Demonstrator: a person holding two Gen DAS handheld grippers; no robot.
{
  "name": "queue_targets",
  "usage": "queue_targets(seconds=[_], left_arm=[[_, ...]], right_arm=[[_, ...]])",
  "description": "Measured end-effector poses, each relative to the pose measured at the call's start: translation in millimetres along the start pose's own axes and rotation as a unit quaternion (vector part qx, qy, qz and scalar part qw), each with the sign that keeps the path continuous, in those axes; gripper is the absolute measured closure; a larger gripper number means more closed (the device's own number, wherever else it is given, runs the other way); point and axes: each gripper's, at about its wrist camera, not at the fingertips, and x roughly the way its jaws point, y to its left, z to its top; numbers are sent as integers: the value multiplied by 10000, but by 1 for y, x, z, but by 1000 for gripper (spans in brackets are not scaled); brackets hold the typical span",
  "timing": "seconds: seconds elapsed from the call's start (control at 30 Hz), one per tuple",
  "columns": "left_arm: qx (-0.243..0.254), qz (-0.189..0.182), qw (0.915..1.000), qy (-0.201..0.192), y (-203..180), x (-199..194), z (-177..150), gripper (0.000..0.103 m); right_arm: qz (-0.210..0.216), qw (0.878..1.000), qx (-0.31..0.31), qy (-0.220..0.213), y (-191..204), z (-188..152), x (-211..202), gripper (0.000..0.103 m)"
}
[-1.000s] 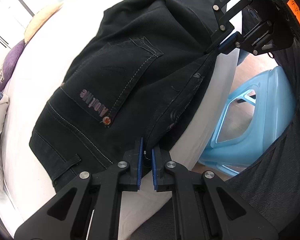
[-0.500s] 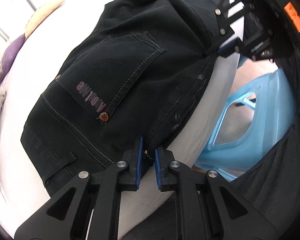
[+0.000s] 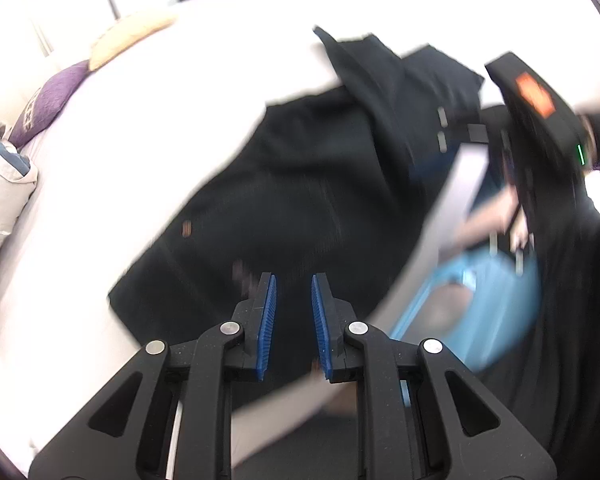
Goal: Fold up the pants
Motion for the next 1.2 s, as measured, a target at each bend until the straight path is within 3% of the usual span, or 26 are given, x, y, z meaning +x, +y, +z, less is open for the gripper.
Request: queue_targets(seconds=[0.13, 0.17, 0.27, 0.43, 0.57, 0.63, 0.7, 0.8, 0.87, 1.0, 1.2], left_arm=[[-482, -216, 9986, -74, -3, 46, 25, 85], [-641, -254, 9976, 115, -5, 68, 25, 85], [-816, -156, 9935, 773, -14, 120, 9, 85], [-1133, -183, 9924, 433, -11, 105, 13, 85], [-947, -205, 9953, 55, -27, 87, 43, 85], [-958, -350, 9948, -29, -37, 88, 56, 85], [-994, -326, 9945, 50, -43, 101, 66, 85], [-1272, -329, 9902, 467, -41, 134, 60, 85], [-1603, -539, 9851, 310, -34, 138, 58, 85], [-1858, -791, 9790, 277, -27, 139, 57, 86], [-1859, -669, 9799, 286, -32, 147, 48, 86]], right_arm=[[274, 9959, 798, 311, -24, -11, 35, 27], [271, 9940, 952, 461, -28, -17, 42, 27], [250, 9940, 1015, 318, -29, -28, 31, 30], [393, 9864, 1593, -61, -53, -47, -9, 31], [379, 9624, 2592, -715, -104, -59, -45, 31], [274, 9442, 3115, -1034, -137, -61, -63, 31], [193, 9304, 3428, -1283, -163, -61, -75, 31], [-75, 9068, 3877, -1652, -212, -60, -94, 31], [-237, 8849, 4275, -1835, -255, -65, -102, 32], [-428, 8593, 4799, -1718, -323, -56, -86, 34], [-847, 8383, 5270, -1111, -394, -37, -36, 37]])
